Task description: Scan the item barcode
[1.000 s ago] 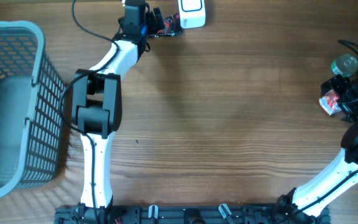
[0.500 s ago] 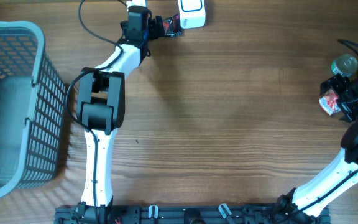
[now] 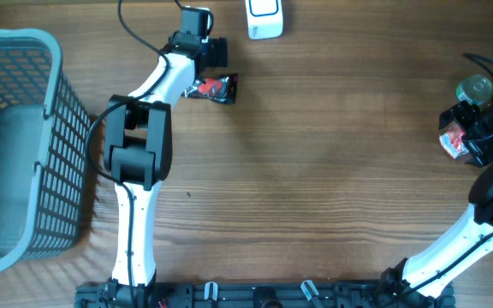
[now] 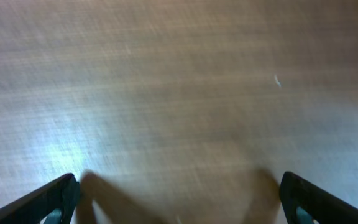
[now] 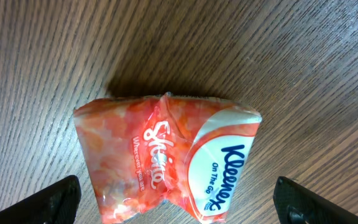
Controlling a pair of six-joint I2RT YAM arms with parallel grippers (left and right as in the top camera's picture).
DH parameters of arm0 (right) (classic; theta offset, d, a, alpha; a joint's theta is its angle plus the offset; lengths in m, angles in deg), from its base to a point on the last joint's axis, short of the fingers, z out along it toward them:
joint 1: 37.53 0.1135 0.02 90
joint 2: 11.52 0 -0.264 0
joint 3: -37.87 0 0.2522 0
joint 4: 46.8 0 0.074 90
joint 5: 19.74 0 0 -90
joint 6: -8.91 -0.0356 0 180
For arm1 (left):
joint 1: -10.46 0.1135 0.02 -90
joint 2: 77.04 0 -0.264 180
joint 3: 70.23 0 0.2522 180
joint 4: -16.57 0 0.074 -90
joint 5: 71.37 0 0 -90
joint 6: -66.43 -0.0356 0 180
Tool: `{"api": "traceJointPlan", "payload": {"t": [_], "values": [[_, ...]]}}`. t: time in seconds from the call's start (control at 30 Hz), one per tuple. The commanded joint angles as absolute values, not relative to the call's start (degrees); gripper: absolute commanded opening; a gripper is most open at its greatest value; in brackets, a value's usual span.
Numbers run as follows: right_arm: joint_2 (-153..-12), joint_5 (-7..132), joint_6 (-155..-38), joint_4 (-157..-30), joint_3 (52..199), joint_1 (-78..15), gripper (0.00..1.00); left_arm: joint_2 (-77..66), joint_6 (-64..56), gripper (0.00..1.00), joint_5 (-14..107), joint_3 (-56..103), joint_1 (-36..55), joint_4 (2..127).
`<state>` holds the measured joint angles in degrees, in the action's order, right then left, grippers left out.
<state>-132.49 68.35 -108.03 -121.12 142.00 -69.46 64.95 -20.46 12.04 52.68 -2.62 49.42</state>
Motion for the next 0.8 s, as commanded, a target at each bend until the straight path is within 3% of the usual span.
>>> {"api": "traceJointPlan", "payload": {"t": [0.0,0.2,0.37,0.63,0.77], "values": [[-132.7,67.6,-108.2,-121.0,142.1,-69.2,1.00,66.3,-22.8,1.00,12.7,49.3,-5.8,58.5],[-132.7,67.6,-108.0,-120.9,142.0,-69.2,1.00,59.1,-12.3,1.00,6.5,49.3,-7.4,68.1],[-132.7,67.6,-108.1,-120.5,142.0,-69.2,1.00,51.1,-11.8,1.00,6.6,49.3,-7.4,75.5],[-132.7,67.5,-108.1,-120.1,142.0,-69.2,1.00,42.8,-1.4,1.00,8.7,49.3,-7.7,87.0],[-132.7,66.1,-108.0,-119.7,142.0,-69.2,1.00,38.4,21.0,1.00,9.0,49.3,-8.2,90.2]]}}
